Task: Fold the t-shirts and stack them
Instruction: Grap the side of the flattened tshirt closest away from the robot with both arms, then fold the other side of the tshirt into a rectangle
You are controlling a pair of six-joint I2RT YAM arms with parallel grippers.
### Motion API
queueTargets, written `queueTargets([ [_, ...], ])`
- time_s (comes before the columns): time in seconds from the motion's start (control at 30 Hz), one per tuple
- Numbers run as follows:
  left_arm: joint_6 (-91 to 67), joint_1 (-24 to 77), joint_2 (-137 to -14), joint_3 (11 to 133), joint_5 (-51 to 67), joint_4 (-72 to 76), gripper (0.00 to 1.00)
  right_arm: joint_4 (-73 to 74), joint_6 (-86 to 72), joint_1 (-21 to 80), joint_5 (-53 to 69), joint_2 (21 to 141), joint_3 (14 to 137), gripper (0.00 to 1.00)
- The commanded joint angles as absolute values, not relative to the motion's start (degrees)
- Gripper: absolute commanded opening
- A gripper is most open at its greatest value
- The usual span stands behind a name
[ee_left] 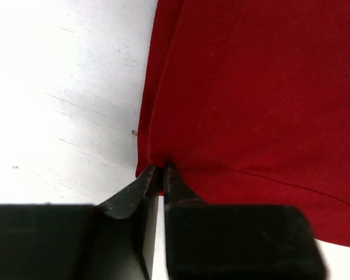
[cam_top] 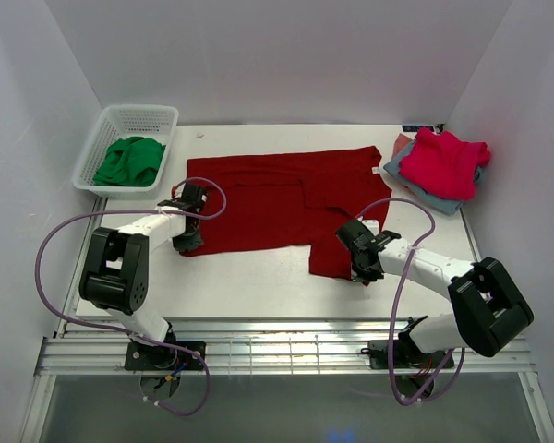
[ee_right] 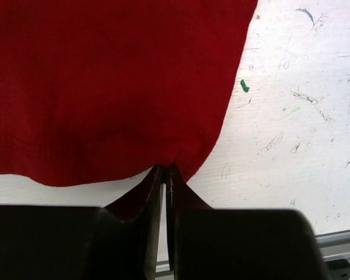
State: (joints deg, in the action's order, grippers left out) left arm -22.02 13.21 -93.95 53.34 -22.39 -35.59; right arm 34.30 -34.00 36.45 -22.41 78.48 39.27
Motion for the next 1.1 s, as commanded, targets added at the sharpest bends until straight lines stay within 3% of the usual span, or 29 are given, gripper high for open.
queueTargets([
  [0.0,-21.7,12.9,-94.7,53.8,-24.8,-37.3,0.16,37.4,-34.5,36.5,-21.9,80.2,38.3,0.08],
  [0.13,-21.6,12.9,-94.7,54.1,-25.0,-37.6,0.07,42.5,-33.5,36.5,-24.2,78.1,43.0,0.08],
  [0.47,-21.8,12.9,-95.5,62.0,-25.7,-39.3,0.06,49.0,-27.3,35.1,-31.6,82.4,61.1,0.08],
  [0.87,-18.8,8.9,-106.5,77.3,-24.1,-39.2,0.06,40.1,-12.9,25.0,-32.4,98.7,76.9,0.08],
  [1.07,-17.4,6.1,-111.9,85.0,-21.8,-40.2,0.06,40.3,-6.0,22.6,-32.3,108.7,92.9,0.08],
])
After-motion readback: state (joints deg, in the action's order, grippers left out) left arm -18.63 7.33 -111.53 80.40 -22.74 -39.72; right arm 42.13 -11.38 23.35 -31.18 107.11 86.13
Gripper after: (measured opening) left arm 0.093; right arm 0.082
